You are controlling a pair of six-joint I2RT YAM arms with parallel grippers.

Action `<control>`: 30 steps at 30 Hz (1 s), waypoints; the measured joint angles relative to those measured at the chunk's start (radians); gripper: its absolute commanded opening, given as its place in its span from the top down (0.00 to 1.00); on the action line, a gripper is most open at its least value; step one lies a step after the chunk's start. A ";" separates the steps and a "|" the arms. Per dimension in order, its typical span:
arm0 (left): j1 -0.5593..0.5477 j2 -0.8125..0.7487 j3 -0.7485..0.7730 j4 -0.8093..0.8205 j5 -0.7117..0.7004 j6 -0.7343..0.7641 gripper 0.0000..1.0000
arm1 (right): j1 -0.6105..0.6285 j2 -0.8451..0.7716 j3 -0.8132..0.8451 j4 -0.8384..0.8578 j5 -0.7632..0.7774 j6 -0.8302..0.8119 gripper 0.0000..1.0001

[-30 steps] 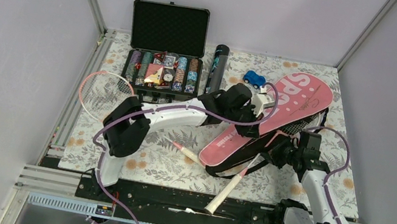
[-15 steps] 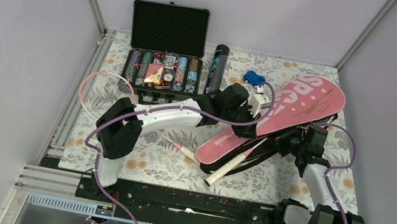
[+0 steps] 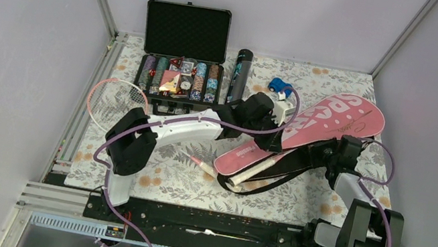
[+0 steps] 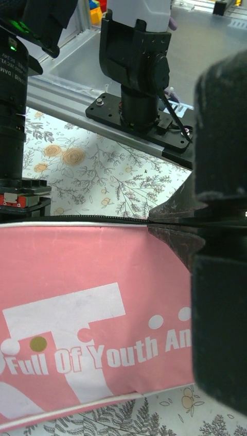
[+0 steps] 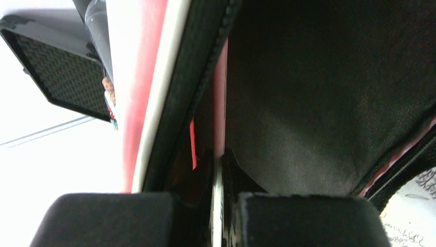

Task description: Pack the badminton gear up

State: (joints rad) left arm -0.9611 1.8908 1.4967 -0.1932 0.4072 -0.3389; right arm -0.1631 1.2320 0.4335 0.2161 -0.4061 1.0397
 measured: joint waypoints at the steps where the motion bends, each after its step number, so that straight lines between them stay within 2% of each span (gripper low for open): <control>1: 0.000 0.000 0.000 -0.002 -0.009 -0.011 1.00 | -0.001 0.008 0.000 0.010 0.012 0.001 1.00; 10: 0.000 -0.003 0.008 -0.035 -0.071 -0.102 1.00 | -0.002 0.052 0.004 0.084 0.119 0.001 1.00; 20: 0.002 -0.037 -0.018 0.095 -0.128 -0.240 1.00 | 0.004 0.187 0.072 0.168 0.126 0.033 1.00; 22: 0.005 -0.037 -0.018 0.109 -0.144 -0.256 1.00 | 0.005 0.208 0.093 0.185 0.123 0.035 0.93; 27: 0.020 -0.037 -0.047 0.144 -0.181 -0.311 1.00 | 0.006 0.275 0.137 0.212 0.092 0.042 0.63; 30: 0.023 -0.038 -0.086 0.140 -0.188 -0.340 0.91 | -0.002 0.286 0.149 0.196 0.098 0.045 0.51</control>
State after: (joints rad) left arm -0.9379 1.8530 1.4109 -0.0536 0.2188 -0.6788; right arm -0.1654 1.5185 0.5827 0.4122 -0.3080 1.0847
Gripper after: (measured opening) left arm 0.021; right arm 0.389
